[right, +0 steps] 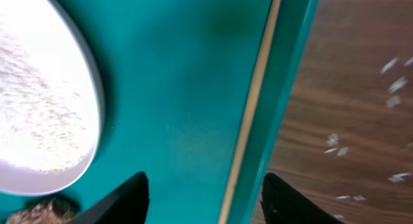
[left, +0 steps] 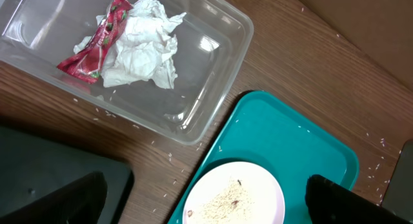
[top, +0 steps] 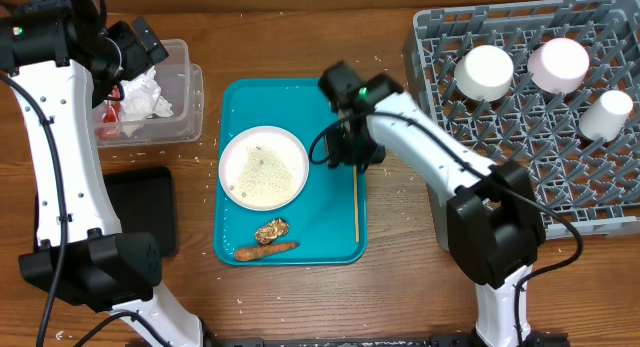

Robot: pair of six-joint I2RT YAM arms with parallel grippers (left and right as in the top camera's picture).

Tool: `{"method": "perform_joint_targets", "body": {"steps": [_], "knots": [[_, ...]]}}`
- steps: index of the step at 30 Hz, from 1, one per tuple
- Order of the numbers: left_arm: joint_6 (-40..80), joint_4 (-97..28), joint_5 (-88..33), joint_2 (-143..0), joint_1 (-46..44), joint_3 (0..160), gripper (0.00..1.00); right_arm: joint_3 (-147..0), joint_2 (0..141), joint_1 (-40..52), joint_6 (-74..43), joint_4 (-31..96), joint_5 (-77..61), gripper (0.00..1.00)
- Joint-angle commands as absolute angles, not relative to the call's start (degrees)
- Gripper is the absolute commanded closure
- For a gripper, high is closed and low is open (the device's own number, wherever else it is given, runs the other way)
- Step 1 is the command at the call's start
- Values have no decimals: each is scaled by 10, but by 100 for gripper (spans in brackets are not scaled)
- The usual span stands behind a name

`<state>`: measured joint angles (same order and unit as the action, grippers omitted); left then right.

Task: Sort waste into correct bins and load items into the dishwasher
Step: 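Reach the right gripper to the wooden skewer and grasp it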

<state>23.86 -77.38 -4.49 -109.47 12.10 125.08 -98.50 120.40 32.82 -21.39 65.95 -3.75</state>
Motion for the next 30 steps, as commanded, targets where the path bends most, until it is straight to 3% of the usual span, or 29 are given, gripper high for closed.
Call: {"method": "perform_joint_targets", "body": {"steps": [1,17,24,28,30], "knots": [[244,-774,-43,-1094,120,1250,0,-936,1195,338,-257,637,-35,44],[244,-774,-43,-1094,120,1250,0,-874,1197,346,-277,571,-51,50],[244,-774,-43,-1094,120,1250,0,-839,1197,346,-281,547,6,51],[244,-774,-43,-1094,120,1250,0,-839,1197,350,-281,545,15,55],[244,-774,-43,-1094,120,1250,0,-839,1197,354,-279,544,16,65]]}}
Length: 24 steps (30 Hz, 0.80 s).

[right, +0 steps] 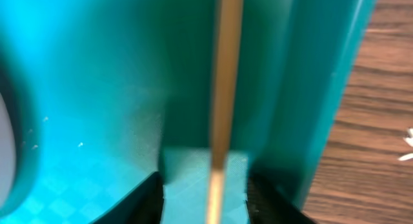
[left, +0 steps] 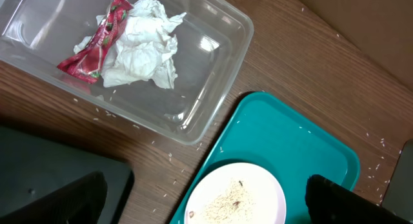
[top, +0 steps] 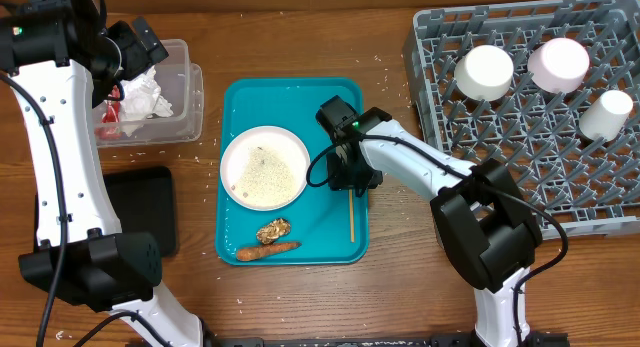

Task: Sort waste into correct bins and load items into the dishwasher
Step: 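Reach the right gripper to the wooden skewer and grasp it, then carry the skewer right and drop it into the rack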

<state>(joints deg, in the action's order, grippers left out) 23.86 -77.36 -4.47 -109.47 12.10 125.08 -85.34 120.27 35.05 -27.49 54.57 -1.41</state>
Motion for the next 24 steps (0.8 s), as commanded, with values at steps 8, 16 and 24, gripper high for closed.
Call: {"method": "perform_joint_targets", "body": {"steps": [8,16,24], "knots": [[244,-774,-43,-1094,120,1250,0,-892,1197,365,-288,569,14,96],[244,-774,-43,-1094,120,1250,0,-1091,1188,310,-249,676,18,96],[244,-774,-43,-1094,120,1250,0,-1292,1186,155,-106,723,36,96]]}}
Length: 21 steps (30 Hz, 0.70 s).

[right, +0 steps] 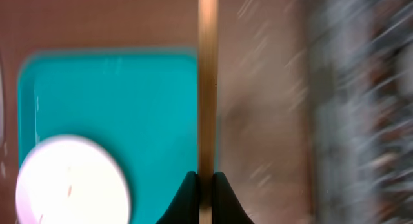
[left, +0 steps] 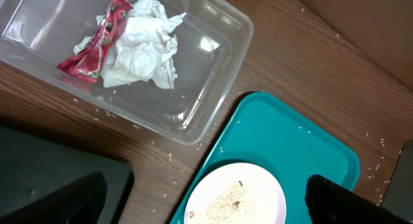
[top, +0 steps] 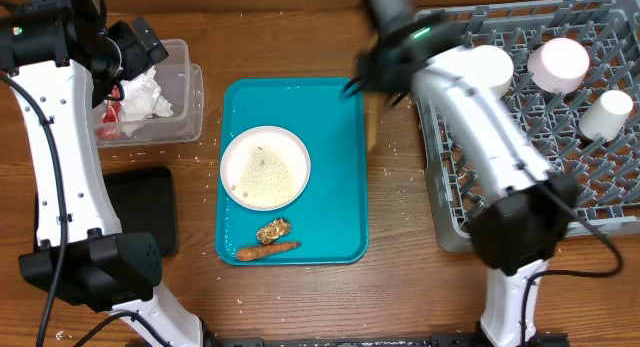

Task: Sort waste into correct bins and load items into the dishwasher
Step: 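Carry the skewer right and drop it into the rack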

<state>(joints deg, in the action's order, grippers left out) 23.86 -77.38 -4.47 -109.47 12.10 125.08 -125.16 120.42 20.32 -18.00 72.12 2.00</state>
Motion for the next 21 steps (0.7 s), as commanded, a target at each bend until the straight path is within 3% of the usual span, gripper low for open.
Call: {"method": "perform_joint_targets", "body": {"steps": [1,7,13,17,18,21], "knots": [[244,-774,-43,-1094,120,1250,0,-1300,1186,129,-84,715,36,96],[244,-774,-43,-1094,120,1250,0,-1279,1193,42,29,687,-11,96],[244,-774,-43,-1094,120,1250,0,-1229,1199,25,76,667,-33,96],[244,-774,-43,-1094,120,1250,0,-1192,1199,25,77,650,-38,83],[244,-774,-43,-1094,120,1250,0,-1176,1199,26,74,648,-43,66],[244,-774,-43,-1094,120,1250,0,-1169,1199,26,52,656,-48,62]]}}
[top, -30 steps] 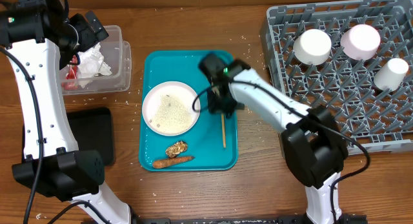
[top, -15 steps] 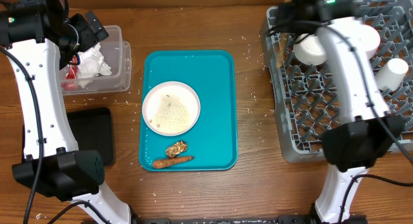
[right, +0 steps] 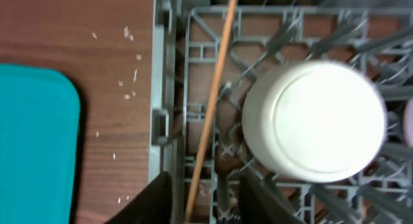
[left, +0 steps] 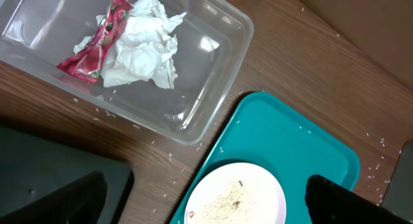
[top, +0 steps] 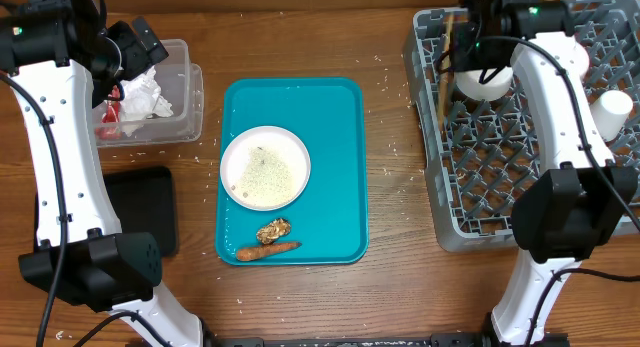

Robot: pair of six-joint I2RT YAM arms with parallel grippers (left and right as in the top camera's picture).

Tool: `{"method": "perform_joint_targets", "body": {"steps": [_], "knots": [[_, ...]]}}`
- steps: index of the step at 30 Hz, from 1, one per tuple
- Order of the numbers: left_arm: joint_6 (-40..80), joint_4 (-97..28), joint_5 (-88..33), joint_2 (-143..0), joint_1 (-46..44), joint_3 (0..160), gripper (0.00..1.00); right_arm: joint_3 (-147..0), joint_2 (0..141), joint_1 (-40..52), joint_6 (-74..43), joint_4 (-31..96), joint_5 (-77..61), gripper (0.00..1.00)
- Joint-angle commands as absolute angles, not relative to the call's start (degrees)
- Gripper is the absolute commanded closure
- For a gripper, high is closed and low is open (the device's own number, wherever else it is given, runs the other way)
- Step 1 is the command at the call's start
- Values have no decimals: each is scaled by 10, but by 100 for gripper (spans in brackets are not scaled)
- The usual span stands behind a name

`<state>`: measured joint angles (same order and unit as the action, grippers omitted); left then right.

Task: Sort waste into correct bins and load items into the dishwasher
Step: 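Carry the skewer right and drop it into the rack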

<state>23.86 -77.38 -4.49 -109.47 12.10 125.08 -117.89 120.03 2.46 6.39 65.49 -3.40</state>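
A thin wooden chopstick point(top: 446, 67) lies in the left part of the grey dishwasher rack point(top: 500, 167), beside a white cup point(top: 485, 72). My right gripper point(top: 472, 32) hovers over it, open; in the right wrist view the chopstick point(right: 210, 121) runs between the spread fingers point(right: 161, 198) without touching them. The teal tray point(top: 340, 117) holds a white plate point(top: 265, 167) with rice, a brown scrap point(top: 271, 230) and a carrot piece point(top: 268, 250). My left gripper point(left: 206, 204) stays open high over the clear bin point(left: 213, 62).
The clear bin point(top: 185, 97) holds crumpled tissue point(left: 145, 50) and a red wrapper point(left: 90, 50). A black bin point(top: 145, 202) sits at the lower left. Two more white cups point(top: 560, 62) point(top: 608, 115) stand in the rack. Rice grains are scattered on the wooden table.
My right gripper was shut on the chopstick near the tray's top right corner. Now it is over the rack's left part, open, and the chopstick lies in the rack. The left arm is unchanged.
My right gripper was open above the chopstick lying along the tray's right side. Then its fingers were down around the chopstick. Then it held the chopstick up between tray and rack. Now the chopstick rests in the rack, let go. The left arm never moved.
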Motion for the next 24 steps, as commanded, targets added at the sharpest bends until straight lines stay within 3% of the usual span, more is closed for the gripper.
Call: {"method": "perform_joint_targets", "body": {"steps": [1,14,18,20,24], "knots": [[244,-774,-43,-1094,120,1250,0,-1170,1199,26,45,659,-48,61],[244,-774,-43,-1094,120,1250,0,-1207,1103,58,-37,719,-104,45],[244,-774,-43,-1094,120,1250,0,-1207,1072,90,-35,721,-236,31],[244,-774,-43,-1094,120,1250,0,-1207,1072,111,-35,721,-280,0],[248,-773,-49,-1094,120,1250,0,-1191,1075,158,-35,712,-267,0]]}}
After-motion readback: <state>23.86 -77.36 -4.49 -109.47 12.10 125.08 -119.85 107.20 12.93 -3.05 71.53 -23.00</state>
